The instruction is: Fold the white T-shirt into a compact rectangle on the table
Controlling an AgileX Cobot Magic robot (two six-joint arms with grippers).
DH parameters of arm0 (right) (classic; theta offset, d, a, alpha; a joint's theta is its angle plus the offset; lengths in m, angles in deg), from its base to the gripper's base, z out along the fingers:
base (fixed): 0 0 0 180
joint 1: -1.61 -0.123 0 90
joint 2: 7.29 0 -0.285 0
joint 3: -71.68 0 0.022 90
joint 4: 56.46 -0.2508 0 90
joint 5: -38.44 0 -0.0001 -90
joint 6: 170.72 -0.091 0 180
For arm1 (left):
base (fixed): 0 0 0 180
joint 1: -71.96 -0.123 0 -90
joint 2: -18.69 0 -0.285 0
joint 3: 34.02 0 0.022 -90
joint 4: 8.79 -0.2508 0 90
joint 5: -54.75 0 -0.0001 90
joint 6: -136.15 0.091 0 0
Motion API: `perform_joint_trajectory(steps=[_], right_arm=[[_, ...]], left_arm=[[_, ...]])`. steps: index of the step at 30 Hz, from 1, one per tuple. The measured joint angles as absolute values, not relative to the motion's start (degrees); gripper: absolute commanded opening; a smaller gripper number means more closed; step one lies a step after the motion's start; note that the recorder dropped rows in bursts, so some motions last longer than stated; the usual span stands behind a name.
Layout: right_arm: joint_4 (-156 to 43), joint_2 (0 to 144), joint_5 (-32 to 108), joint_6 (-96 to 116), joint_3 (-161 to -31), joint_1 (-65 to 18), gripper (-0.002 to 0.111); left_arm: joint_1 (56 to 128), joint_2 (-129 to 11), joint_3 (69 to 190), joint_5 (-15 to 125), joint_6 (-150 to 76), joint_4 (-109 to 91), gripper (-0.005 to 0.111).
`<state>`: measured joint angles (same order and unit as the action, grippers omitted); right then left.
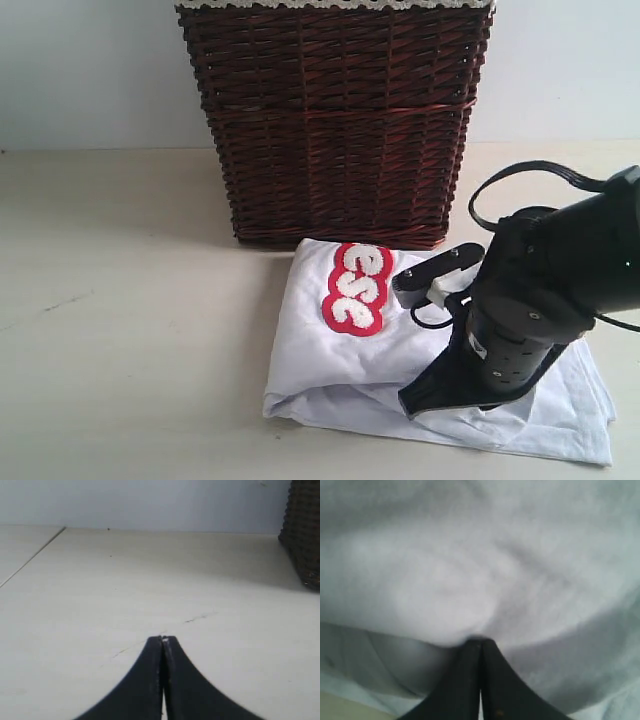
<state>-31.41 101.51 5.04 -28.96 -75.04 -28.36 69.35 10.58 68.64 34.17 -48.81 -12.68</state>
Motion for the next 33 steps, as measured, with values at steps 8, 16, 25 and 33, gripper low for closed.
perform_joint_trajectory(steps=[8, 16, 25, 33], right_arm=[[-28.0, 95.9, 3.7, -29.2, -80.6, -27.1, 0.000], [-30.2, 107.8, 6.0, -27.3, -84.1, -8.1, 0.000], [-30.6, 112.4, 9.3, -28.4, -92.0, -6.7, 0.000], [-39.9, 94.4, 5.9, -18.6, -92.0, -6.7, 0.000]], left_arm=[[69.4, 10.6, 68.6, 34.2, -48.8, -12.7, 0.000], [69.4, 10.6, 68.6, 34.2, -48.8, -12.7, 0.000], [69.4, 10.6, 68.6, 34.2, -48.8, -12.6, 0.000], [69.4, 10.6, 68.6, 34.2, -48.8, -12.6, 0.000]])
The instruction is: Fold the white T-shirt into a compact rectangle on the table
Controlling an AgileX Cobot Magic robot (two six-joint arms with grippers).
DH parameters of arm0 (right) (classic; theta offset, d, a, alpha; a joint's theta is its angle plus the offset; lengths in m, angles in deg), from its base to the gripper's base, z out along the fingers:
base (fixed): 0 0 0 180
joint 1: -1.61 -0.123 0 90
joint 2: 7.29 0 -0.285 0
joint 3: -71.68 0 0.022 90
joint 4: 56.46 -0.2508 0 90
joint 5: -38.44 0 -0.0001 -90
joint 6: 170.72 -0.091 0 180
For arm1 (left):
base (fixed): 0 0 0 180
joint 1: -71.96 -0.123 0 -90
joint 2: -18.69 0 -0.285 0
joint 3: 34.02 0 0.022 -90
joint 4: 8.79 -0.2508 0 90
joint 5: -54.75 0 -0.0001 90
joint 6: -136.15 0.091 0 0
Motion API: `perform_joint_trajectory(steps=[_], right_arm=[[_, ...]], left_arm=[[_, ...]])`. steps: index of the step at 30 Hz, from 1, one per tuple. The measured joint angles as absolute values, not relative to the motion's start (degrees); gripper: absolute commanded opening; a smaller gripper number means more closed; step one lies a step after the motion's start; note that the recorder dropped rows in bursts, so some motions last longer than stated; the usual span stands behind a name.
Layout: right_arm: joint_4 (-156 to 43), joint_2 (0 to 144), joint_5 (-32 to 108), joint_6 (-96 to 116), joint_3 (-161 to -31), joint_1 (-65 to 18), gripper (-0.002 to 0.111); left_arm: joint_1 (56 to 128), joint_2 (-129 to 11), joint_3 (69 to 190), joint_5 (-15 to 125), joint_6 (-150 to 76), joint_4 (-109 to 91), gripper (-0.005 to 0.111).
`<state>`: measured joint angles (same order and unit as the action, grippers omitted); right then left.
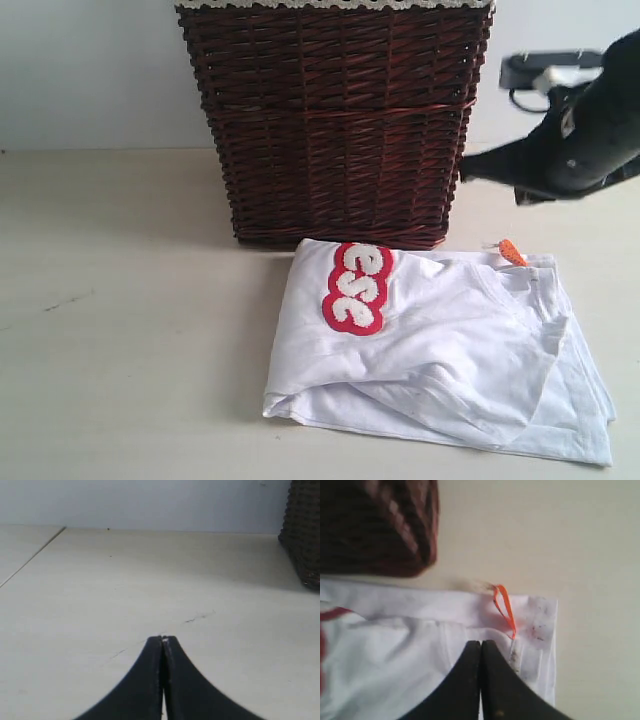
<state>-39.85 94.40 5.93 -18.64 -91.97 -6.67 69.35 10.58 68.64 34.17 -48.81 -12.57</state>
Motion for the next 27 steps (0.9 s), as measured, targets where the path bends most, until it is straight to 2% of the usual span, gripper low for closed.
perform_joint_trajectory(steps=[4, 7, 15, 27], right_arm=[[-49.9, 78.7, 6.3, -8.5, -91.6, -6.7, 0.000], [-53.6, 67.6, 11.5, -4.8, -87.4, -7.7, 0.000], [-54.5, 43.7, 28.4, -3.3, -72.6, -10.5, 0.000], [-53.5, 6.9, 40.7, -2.9, -56.1, -10.5, 0.000]], left_arm=[[69.4, 10.6, 68.6, 34.2, -48.8, -12.6, 0.000], [69.4, 10.6, 68.6, 34.2, -48.8, -12.6, 0.000], [69.4, 10.6, 68.6, 34.2, -48.8, -12.6, 0.000], [69.4, 10.6, 68.6, 34.2, -48.8, -12.6, 0.000]])
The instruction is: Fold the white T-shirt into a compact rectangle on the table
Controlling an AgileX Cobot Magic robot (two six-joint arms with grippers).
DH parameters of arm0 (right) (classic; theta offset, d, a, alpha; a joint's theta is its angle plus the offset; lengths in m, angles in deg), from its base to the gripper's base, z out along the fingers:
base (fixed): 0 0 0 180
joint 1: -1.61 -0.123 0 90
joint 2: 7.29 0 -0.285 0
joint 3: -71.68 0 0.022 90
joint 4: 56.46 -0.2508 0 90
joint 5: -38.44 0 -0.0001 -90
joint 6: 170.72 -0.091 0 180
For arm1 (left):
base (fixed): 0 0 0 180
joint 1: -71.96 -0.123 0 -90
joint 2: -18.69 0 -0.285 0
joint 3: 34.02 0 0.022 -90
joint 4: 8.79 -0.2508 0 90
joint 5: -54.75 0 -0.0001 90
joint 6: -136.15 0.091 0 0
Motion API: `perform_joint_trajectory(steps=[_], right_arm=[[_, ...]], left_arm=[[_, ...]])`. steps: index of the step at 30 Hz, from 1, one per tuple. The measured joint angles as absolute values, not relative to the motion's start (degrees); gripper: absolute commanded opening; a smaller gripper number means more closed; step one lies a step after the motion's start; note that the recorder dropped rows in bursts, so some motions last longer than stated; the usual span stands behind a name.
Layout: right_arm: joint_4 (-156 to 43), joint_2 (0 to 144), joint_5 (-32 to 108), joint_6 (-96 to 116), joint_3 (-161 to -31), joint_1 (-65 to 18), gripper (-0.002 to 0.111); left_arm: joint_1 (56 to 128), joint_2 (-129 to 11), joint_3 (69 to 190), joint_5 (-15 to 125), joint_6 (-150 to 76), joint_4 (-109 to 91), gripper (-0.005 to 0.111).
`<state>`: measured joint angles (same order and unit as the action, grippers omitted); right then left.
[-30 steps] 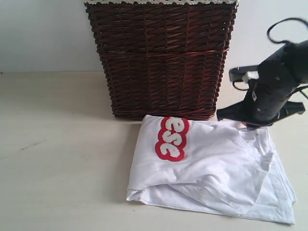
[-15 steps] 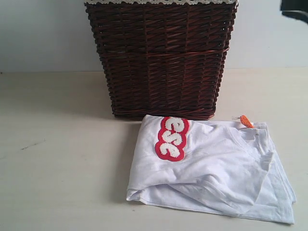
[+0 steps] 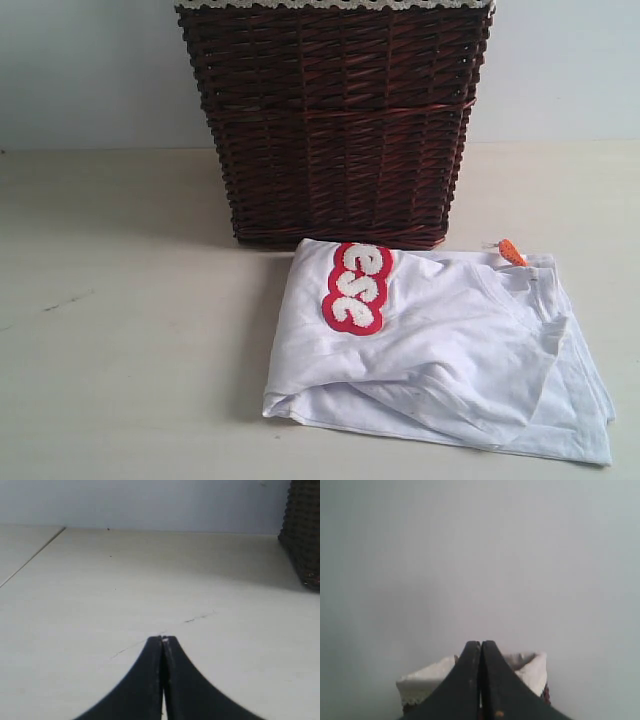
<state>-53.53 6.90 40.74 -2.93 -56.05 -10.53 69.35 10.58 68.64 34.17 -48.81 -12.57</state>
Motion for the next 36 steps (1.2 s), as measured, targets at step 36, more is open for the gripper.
perform_joint_trajectory(steps=[36], right_arm=[[-53.5, 0.8, 48.8, -2.9, -52.5, -10.5, 0.000]], left_arm=[[69.4, 10.6, 68.6, 33.8, -48.8, -12.6, 0.000]])
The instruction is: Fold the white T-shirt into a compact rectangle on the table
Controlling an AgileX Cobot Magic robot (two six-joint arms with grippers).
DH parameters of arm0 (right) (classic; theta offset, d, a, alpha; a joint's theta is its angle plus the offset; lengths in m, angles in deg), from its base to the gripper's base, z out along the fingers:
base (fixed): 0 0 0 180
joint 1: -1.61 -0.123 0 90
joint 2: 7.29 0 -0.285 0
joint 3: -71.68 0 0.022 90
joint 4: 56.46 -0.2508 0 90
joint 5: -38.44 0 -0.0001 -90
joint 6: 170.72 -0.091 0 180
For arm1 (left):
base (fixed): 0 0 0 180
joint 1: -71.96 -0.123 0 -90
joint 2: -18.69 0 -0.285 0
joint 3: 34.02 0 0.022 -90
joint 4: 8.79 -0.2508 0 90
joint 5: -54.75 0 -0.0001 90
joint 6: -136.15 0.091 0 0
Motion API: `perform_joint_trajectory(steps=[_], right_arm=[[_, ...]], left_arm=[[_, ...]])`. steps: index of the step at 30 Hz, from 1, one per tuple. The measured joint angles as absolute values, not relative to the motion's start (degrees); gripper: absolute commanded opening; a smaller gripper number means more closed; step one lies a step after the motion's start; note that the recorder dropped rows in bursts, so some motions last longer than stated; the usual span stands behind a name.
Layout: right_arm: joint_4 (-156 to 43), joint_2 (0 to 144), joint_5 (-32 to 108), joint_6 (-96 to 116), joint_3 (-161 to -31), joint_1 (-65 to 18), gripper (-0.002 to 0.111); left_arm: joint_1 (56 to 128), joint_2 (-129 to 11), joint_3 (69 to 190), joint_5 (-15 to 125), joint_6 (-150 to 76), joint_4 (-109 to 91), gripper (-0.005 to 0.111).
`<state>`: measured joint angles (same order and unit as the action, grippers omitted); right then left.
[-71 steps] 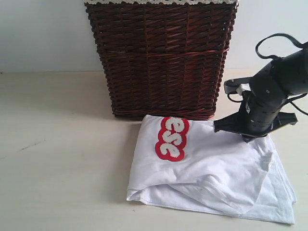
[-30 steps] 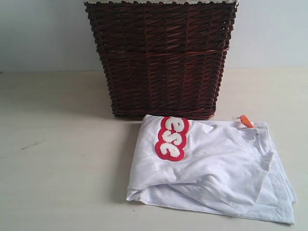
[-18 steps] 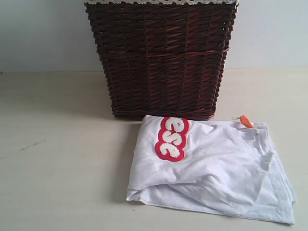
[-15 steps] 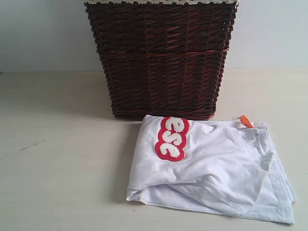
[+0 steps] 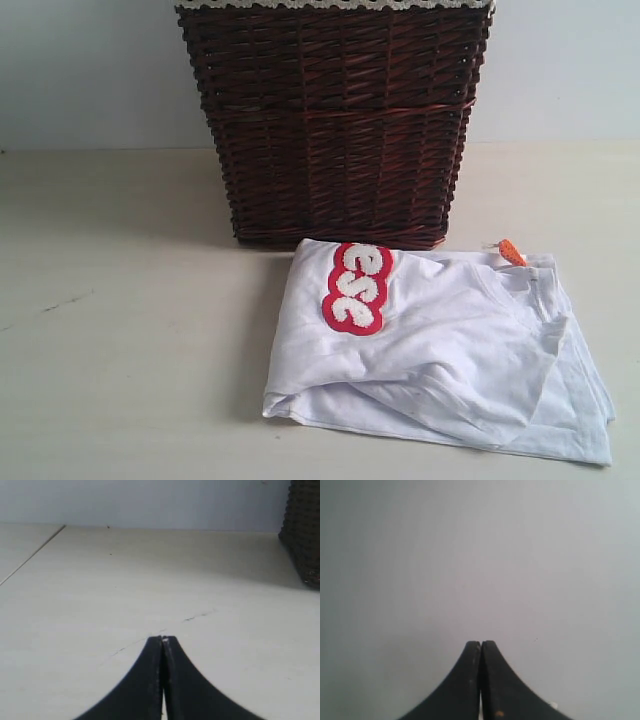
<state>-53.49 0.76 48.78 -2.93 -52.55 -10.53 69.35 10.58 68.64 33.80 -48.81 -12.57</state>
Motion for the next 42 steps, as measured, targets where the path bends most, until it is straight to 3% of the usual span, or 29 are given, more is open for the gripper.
perform_joint_trajectory(steps=[10, 24, 42], right_arm=[[-49.6, 0.8, 49.9, 3.0, -52.5, -8.9, 0.000], [-48.2, 0.8, 50.2, 4.8, -51.9, 11.4, 0.000], [-47.7, 0.9, 39.3, 4.8, -31.3, 12.3, 0.000]], left_arm=[[69.4, 10.6, 68.6, 33.8, -48.8, -12.6, 0.000], [69.4, 10.6, 68.6, 33.8, -48.8, -12.6, 0.000], [69.4, 10.6, 68.6, 33.8, -48.8, -12.6, 0.000]])
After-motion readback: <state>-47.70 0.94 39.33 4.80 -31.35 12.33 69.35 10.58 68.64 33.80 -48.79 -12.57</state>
